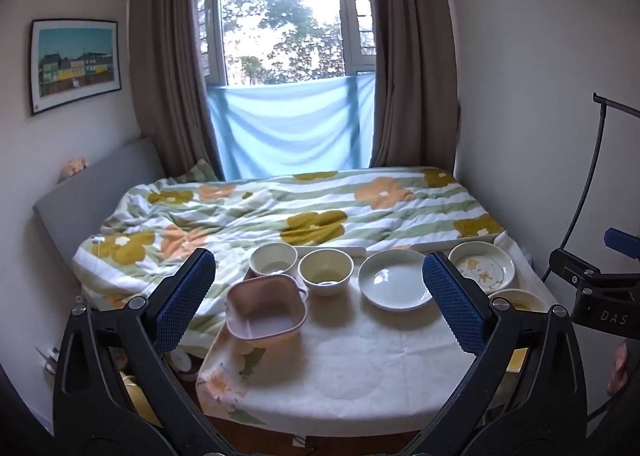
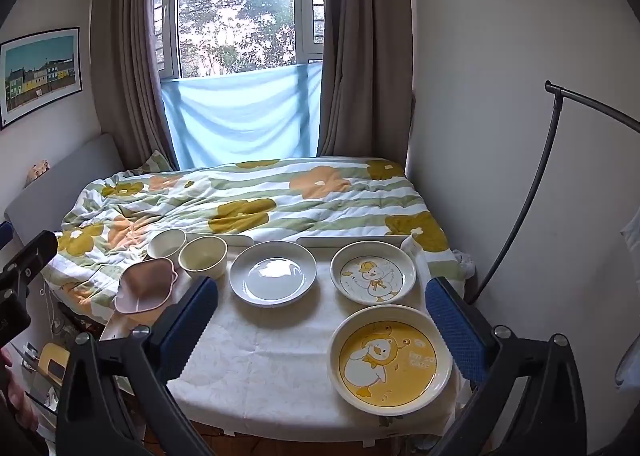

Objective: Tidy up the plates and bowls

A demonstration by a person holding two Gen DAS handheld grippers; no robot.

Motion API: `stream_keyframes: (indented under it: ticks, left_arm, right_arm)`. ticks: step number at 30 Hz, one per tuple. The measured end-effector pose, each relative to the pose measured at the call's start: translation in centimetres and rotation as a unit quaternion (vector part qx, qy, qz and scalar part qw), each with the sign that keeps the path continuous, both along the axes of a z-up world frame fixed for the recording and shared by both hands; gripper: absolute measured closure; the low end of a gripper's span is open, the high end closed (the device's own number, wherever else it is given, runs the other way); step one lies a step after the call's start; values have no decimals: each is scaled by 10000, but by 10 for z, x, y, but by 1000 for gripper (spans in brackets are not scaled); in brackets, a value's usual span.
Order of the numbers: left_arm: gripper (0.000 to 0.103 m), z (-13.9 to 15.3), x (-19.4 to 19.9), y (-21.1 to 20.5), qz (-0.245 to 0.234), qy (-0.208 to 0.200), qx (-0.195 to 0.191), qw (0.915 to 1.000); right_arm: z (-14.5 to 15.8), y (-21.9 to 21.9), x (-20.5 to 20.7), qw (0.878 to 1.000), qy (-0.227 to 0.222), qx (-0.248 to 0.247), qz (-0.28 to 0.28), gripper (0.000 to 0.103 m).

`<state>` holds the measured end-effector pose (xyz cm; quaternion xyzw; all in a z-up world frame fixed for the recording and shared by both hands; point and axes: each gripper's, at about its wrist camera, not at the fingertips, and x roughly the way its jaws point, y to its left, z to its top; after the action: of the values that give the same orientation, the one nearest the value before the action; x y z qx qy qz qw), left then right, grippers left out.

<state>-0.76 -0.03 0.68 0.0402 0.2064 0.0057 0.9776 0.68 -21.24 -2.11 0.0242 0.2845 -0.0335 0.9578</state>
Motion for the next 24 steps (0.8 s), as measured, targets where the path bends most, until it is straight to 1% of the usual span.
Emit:
stream_keyframes:
  ticks: [4,5,18,24]
  left_arm:
    - [0,-5,1,-3,-23,17,-7,10000]
    - [0,-5,1,-3,-28,26,-8,10000]
    - [0,-2,0,-2,-6,44,-24,10000]
    - [0,-2,-1,1,-2,38,-96,9999]
  right_arm:
    - [0,3,0,10000,-9,-29,-4,0]
    - [-6,5,4,10000,-7,-49,15,0]
    - [-4,8,3,10000,-6,-35,15,0]
    - [-5,9,3,10000,-4,-15,17,0]
